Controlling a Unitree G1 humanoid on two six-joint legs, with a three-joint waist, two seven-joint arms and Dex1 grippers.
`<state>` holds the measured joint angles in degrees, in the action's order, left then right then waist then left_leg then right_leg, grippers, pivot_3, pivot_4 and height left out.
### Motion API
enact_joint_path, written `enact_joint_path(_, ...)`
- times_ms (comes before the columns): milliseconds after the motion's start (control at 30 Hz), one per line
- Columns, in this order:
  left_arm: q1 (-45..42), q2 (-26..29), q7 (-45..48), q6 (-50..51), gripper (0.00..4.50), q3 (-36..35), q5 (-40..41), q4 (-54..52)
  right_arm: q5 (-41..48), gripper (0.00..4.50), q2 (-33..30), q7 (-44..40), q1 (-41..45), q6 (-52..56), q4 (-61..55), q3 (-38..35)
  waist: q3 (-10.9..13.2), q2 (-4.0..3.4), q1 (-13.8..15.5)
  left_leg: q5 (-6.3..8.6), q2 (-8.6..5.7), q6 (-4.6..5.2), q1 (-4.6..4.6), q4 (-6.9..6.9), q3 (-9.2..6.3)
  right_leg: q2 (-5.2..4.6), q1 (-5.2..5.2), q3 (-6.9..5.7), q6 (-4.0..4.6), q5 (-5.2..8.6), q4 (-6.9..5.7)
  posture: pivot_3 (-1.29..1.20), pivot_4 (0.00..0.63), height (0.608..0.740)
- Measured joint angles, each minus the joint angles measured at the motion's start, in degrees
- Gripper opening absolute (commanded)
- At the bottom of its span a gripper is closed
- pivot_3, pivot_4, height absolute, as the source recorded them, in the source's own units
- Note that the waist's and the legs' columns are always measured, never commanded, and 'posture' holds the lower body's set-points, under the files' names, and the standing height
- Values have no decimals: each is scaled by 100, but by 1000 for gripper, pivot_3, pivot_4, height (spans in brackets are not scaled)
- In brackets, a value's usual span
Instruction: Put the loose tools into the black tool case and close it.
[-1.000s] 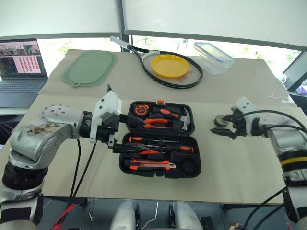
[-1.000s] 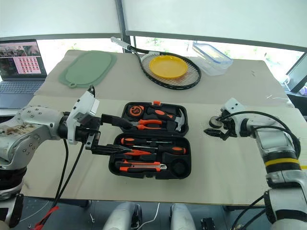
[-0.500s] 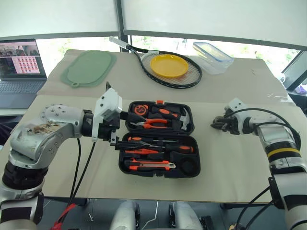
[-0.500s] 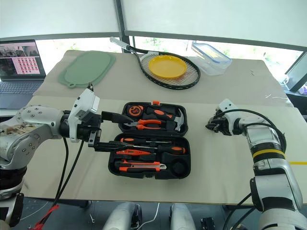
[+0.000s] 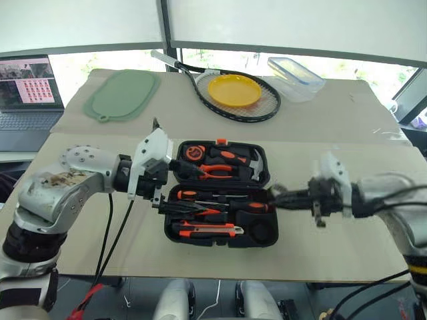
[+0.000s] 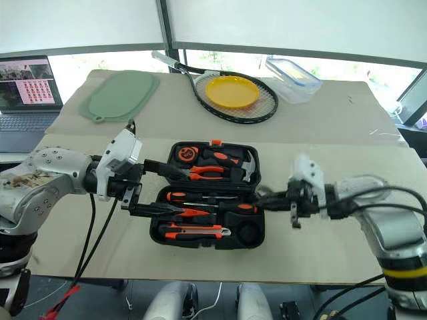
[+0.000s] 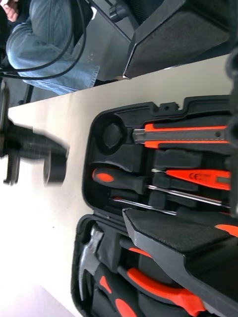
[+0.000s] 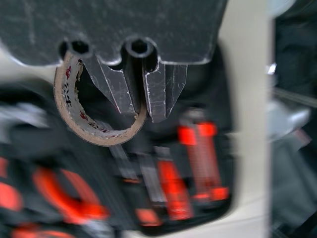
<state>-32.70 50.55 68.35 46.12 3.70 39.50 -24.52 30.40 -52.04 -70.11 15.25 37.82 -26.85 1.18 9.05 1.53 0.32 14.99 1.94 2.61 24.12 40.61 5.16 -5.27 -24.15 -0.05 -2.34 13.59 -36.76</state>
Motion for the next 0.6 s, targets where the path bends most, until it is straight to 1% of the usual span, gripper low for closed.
enact_joint_path(100,0,3,50,-7,4500,20,-32,7,-176,26,-2,102,-53,-24,-348,426,0,0,24,0,-5,0,0,3,0,0,-1,1,0,0,-1,0,150,738)
enact_joint_path(200,-1,2,102,-20,4500,99,-100,56,-583,26,-10,277,-50,-136,-389,858,1,1,38,0,-8,0,2,5,1,0,-2,1,0,0,0,0,150,738)
enact_joint_path(267,-3,1,113,-35,4500,153,-115,61,-853,26,-143,291,-88,-244,-342,1080,1,2,41,0,-9,1,4,6,1,0,-3,1,-1,0,0,0,150,738)
enact_joint_path(333,-6,2,115,-48,4500,159,-115,60,-1052,26,-309,282,-190,-312,-276,1161,2,3,41,0,-8,1,4,6,1,1,-3,0,0,0,0,0,150,738)
enact_joint_path(433,-6,10,112,-49,4500,158,-114,57,-1101,26,-343,261,-332,-412,-301,1175,2,3,36,0,-6,1,3,6,0,3,-2,0,0,1,0,0,150,738)
enact_joint_path(467,-6,11,110,-50,4500,158,-113,55,-1115,792,-347,258,-343,-456,-310,1176,2,3,37,0,-6,1,2,6,0,3,-1,0,0,1,0,0,150,738)
enact_joint_path(500,-5,15,109,-50,4500,158,-114,55,-1155,1004,-351,270,-352,-512,-311,1171,2,3,41,0,-7,1,3,6,-1,2,-1,-1,0,1,0,0,150,738)
enact_joint_path(600,-6,27,100,-50,4500,158,-113,55,-1228,1968,-350,307,-336,-548,-311,1151,2,3,51,0,-7,1,3,6,-1,1,0,-2,-1,1,2,0,150,738)
